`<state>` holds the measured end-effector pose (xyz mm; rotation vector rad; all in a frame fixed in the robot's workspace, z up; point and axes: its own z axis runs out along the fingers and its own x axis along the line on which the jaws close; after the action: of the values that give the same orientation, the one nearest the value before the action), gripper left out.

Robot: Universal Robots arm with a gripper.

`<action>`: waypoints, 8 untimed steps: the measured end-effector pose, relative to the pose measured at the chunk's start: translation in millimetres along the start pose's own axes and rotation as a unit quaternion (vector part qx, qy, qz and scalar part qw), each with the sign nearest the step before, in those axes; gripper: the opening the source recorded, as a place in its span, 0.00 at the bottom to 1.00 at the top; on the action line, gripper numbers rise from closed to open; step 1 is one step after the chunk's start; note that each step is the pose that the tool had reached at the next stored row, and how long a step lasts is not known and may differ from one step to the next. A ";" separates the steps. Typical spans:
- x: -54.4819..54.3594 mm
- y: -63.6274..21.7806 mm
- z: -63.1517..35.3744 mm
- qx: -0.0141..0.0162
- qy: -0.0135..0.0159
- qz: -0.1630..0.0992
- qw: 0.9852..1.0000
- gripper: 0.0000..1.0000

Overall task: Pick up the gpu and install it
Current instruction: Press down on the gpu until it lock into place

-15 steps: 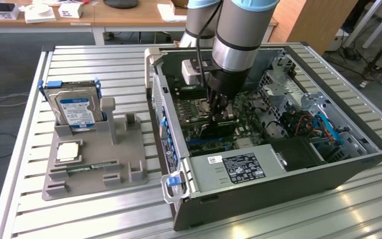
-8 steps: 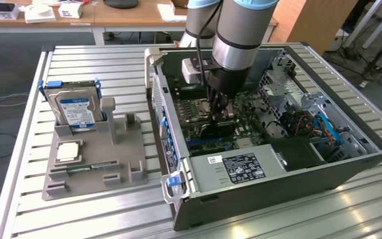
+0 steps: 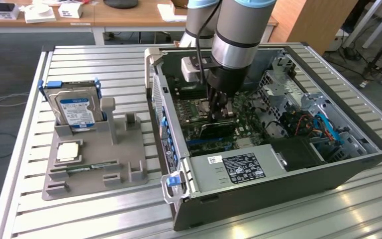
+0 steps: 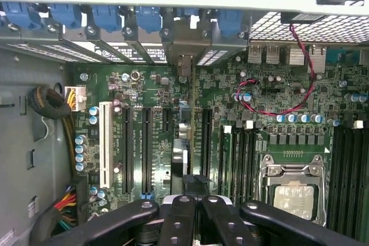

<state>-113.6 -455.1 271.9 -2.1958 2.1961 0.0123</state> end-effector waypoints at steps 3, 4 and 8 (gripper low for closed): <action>0.1 0.4 2.8 0.000 0.000 0.000 1.000 0.11; 0.1 0.4 3.3 0.000 0.000 0.000 1.000 0.11; 0.1 0.4 4.0 0.000 0.000 0.000 1.000 0.11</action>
<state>-113.9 -455.1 267.9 -2.1958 2.1961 0.0121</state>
